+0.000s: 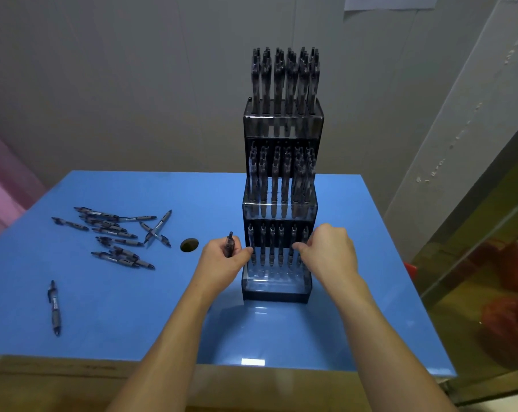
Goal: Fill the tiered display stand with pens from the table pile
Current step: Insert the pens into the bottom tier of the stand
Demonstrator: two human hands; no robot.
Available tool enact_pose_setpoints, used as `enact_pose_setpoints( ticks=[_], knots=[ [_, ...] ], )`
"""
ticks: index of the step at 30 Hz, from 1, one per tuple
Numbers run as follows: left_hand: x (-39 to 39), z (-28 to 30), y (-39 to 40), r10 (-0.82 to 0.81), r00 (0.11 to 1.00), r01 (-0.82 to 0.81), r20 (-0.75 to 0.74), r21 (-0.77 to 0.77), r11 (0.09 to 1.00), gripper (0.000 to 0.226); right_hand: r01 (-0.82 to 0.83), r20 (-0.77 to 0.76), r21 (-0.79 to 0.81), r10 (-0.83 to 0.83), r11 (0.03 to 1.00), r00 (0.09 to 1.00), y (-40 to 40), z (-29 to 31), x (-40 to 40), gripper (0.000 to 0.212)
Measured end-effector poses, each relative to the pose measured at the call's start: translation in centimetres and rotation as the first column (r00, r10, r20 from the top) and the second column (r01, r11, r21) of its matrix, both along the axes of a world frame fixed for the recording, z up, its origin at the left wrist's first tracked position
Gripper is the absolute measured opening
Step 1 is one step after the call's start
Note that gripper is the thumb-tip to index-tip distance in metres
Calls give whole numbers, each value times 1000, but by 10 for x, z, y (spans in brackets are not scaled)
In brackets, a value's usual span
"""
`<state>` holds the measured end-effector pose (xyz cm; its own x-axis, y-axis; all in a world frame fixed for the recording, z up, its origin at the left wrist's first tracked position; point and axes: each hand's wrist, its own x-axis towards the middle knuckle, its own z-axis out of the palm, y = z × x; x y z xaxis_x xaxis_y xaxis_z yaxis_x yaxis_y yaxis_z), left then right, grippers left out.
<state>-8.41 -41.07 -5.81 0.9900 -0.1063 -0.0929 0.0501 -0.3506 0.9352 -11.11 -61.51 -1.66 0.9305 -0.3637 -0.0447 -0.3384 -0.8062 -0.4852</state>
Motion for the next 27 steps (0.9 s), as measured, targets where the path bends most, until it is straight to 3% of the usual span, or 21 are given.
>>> enact_pose_setpoints(
  ticks=[4,6,9,15,17,20,24,27],
  knots=[
    [-4,6,-5,-27,1000,27,-1,-10,1000,44,-257,134,278,227,926,965,23,22,-5,12],
    [-7,10,-7,-54,998,54,14,-1,999,37,-366,172,361,324,858,930,35,25,-5,13],
    [-11,16,-9,-108,994,108,15,-13,994,11,-418,194,352,371,838,908,47,22,-4,15],
    [-10,19,2,-182,983,181,13,56,982,14,-399,253,371,322,839,912,65,20,-4,13],
    [-5,15,12,-192,981,188,28,101,977,7,-370,272,422,274,828,923,71,22,-4,13],
    [2,7,30,-175,983,165,55,154,974,34,-243,319,562,64,790,946,71,26,-1,15],
    [6,-5,51,-155,987,150,39,107,983,30,-179,356,768,-177,615,917,64,36,0,9],
    [8,-15,60,-152,988,150,22,73,986,21,-136,372,750,-244,647,896,58,39,1,14]
  ],
)
